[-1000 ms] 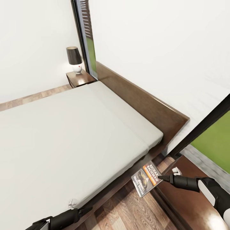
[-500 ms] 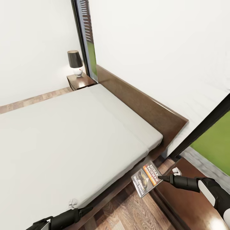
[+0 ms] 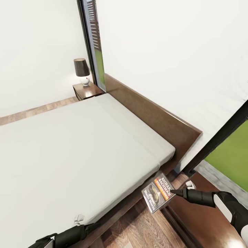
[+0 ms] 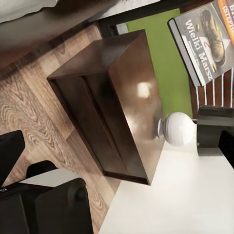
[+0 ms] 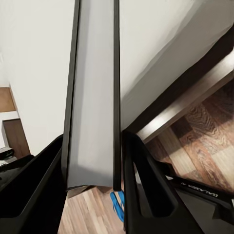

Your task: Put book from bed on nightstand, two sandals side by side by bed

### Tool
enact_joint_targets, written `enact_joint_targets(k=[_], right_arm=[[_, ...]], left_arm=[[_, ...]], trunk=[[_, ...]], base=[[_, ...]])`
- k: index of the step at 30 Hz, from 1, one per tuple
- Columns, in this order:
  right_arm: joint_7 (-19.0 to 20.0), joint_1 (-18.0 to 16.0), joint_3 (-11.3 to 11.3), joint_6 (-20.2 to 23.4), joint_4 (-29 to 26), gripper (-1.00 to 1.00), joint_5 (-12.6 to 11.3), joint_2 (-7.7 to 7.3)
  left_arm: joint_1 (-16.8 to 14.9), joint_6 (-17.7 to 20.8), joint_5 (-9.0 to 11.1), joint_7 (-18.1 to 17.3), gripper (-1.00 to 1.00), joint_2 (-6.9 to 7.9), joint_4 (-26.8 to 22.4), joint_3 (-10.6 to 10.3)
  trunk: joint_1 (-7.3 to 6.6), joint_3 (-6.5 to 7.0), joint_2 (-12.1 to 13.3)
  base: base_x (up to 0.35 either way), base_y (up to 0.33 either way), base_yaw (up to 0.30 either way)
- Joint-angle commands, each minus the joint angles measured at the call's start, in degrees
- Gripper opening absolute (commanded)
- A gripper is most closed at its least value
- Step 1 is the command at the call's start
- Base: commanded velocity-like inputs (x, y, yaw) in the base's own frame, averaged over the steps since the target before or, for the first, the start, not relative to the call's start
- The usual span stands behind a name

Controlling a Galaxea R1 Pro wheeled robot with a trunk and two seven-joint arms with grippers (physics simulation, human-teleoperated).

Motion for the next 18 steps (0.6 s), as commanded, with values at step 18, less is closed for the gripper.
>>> enact_joint_targets(k=[18], right_arm=[[0.0, 0.0, 0.3, 0.3, 0.0, -1.00, -0.4, -0.09]], left_arm=[[0.0, 0.4, 0.6, -0.2, 1.00, 0.03, 0.1, -0.4]], trunk=[[0.02, 1.64, -0.1]], base=[[0.000, 0.000, 0.000]])
